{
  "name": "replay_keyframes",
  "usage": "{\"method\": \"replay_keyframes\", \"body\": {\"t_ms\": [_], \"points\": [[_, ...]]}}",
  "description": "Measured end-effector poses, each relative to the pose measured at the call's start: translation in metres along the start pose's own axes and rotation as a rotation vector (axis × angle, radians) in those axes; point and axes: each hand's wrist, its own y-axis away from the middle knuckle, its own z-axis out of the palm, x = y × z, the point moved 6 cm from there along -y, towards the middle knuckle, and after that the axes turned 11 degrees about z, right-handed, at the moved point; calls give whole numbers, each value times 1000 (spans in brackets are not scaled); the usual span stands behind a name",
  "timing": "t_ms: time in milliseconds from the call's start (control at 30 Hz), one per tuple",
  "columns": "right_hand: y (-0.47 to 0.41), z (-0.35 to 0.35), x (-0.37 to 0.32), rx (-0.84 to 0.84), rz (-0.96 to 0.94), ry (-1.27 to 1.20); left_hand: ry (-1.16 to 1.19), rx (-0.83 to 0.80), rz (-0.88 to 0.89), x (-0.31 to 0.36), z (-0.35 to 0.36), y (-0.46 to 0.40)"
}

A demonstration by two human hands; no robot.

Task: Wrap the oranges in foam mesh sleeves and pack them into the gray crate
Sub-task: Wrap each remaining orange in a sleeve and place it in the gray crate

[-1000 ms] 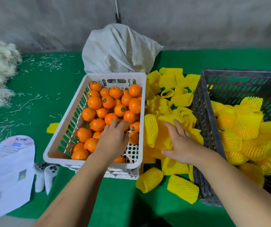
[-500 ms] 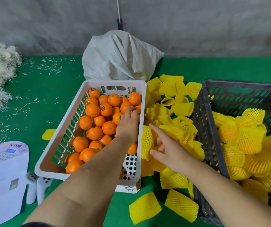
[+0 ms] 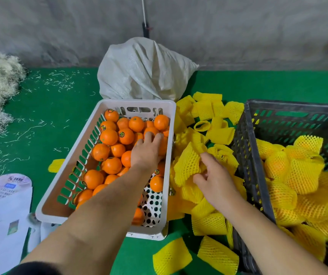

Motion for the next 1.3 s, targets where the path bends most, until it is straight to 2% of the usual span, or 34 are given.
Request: {"method": "replay_keyframes", "body": {"t_ms": [100, 167, 233, 300, 400, 500, 567, 633, 767, 867, 967, 1067, 1133, 1200, 1300], "points": [[-1, -8, -5, 77, 3, -104, 446, 214, -164, -4, -22, 28], [0, -10, -12, 47, 21, -358, 742, 362, -249, 2, -36, 50], [0, -17, -10, 71, 95, -567, 910, 433, -293, 13, -50, 71], [-1, -27, -5, 139, 115, -524, 1025, 473, -270, 30, -64, 89], [2, -33, 5, 192, 176, -478, 1338, 440, -226, 66, -72, 101], [6, -35, 7, 254, 170, -351, 1638, 258, -203, 105, -67, 101], [11, -35, 4, 282, 151, -296, 1669, 122, -122, 119, -62, 100], [15, -34, 0, 288, 150, -345, 1694, 32, -82, 123, -57, 102], [13, -35, -5, 265, 103, -255, 1918, -80, -164, 118, -44, 105], [12, -35, -7, 277, 78, -172, 1922, -192, -114, 121, -44, 104], [9, -33, -6, 239, 114, -228, 1865, -260, -62, 127, -43, 105], [6, -27, -2, 171, 160, -240, 1908, -200, -100, 124, -42, 104], [5, -27, -1, 173, 163, -256, 1874, -83, -146, 118, -40, 103], [4, -30, 0, 202, 166, -310, 1749, 42, -155, 113, -41, 102], [4, -33, 1, 219, 166, -433, 1431, 207, -48, 109, -52, 98]]}}
